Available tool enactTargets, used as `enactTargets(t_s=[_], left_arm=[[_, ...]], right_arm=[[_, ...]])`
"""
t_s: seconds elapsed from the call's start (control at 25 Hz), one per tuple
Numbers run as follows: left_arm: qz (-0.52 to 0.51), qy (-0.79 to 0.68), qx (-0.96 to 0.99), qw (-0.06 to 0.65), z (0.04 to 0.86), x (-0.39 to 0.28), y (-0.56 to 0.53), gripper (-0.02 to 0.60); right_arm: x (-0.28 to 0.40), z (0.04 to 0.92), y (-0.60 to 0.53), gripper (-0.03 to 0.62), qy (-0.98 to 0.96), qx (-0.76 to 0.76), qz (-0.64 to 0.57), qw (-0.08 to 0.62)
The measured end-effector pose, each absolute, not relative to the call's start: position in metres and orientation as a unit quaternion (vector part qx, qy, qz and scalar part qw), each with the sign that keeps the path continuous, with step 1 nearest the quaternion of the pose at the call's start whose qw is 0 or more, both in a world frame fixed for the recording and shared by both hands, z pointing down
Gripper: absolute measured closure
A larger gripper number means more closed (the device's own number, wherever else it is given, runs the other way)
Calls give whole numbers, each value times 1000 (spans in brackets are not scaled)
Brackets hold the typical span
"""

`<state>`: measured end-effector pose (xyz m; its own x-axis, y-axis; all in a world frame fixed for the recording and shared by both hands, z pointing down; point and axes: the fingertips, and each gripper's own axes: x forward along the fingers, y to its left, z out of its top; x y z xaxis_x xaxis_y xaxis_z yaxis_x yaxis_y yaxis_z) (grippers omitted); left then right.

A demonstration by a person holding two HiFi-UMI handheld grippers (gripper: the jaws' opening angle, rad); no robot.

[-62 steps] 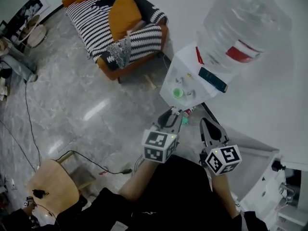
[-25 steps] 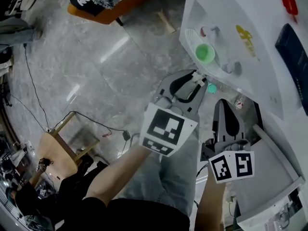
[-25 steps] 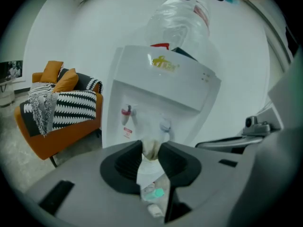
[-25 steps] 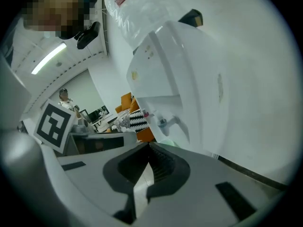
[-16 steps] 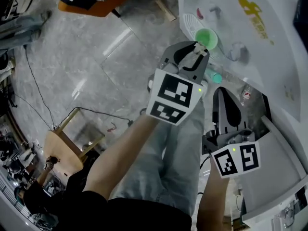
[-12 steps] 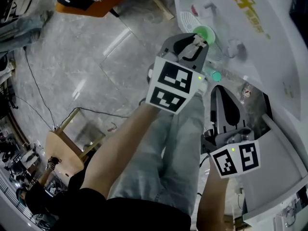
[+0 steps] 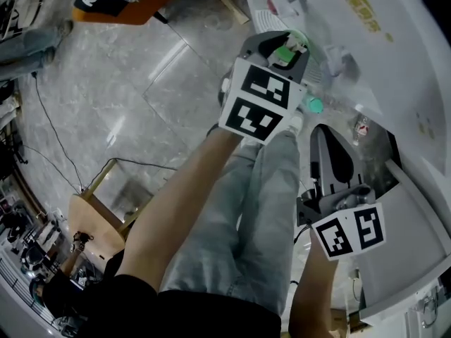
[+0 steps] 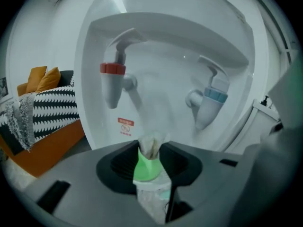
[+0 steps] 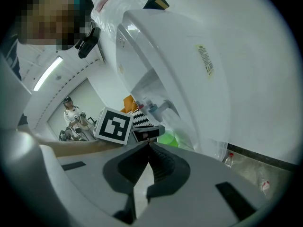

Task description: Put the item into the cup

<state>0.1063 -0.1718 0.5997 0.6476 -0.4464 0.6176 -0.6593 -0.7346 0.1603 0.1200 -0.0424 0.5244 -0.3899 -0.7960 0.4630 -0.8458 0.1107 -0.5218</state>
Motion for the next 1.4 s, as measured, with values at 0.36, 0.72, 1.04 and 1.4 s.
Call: enactTargets(t_s=[0.36, 0.72, 1.04, 1.4], left_arm=[[273, -307, 889, 202, 601, 107, -172, 421], [265, -317, 885, 216, 602, 97, -169, 419], [228, -349, 870, 262, 586, 64, -147, 513], [191, -368, 866, 279, 539, 20, -120, 568]], right_arm=[[114, 527, -44, 583, -750, 545, 371, 44], [107, 529, -45, 583, -754, 536, 377, 46], [97, 529, -50, 583, -759, 530, 374, 49], [69, 492, -56, 583, -778, 516, 353, 68]])
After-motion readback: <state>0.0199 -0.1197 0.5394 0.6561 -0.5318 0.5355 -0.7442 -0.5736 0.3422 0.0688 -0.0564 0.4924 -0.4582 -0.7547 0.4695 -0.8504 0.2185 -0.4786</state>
